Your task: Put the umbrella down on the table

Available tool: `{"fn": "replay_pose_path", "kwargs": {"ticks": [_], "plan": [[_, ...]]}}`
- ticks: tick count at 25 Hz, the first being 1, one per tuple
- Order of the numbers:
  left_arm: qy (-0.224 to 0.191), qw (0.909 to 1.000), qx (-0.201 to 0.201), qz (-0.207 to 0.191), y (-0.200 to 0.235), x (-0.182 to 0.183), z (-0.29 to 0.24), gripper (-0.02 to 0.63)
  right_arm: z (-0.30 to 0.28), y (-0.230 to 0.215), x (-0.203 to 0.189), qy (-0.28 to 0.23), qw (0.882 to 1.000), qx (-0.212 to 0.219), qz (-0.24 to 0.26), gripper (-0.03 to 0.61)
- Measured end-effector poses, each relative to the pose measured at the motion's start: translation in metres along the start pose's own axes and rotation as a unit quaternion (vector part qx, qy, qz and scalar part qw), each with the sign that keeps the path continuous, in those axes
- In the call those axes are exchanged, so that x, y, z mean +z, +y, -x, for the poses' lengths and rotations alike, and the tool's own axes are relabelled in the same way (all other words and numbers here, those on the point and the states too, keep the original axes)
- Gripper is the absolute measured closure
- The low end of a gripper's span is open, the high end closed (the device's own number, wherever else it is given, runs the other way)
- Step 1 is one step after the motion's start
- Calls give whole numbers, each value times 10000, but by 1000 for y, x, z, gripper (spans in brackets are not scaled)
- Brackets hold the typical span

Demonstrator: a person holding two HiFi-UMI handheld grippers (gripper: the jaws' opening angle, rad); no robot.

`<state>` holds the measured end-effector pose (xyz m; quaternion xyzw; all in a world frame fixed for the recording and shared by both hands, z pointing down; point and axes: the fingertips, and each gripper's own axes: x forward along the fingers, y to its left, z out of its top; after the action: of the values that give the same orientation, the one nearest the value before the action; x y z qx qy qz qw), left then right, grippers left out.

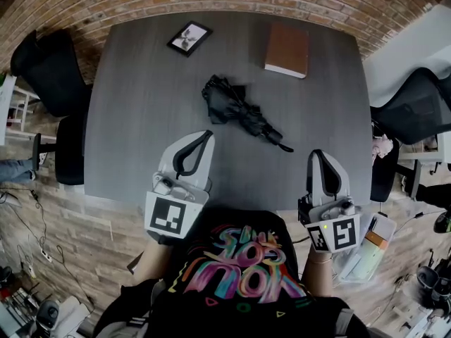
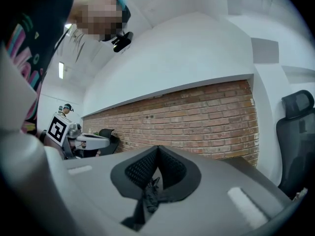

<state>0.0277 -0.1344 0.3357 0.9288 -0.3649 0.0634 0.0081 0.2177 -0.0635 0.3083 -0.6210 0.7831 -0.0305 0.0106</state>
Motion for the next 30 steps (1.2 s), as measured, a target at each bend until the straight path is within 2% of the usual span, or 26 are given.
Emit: {"fn": "replay_pose_path", "kwargs": {"ticks": [20,30], "plan": [[32,9998,141,152,12,-5,7,615,-15,7,-1,58,9999,149,32,578],[54,9997,216,136,12,-6,7,615,-20,5,-3,38,9996,239,-110,578]]}}
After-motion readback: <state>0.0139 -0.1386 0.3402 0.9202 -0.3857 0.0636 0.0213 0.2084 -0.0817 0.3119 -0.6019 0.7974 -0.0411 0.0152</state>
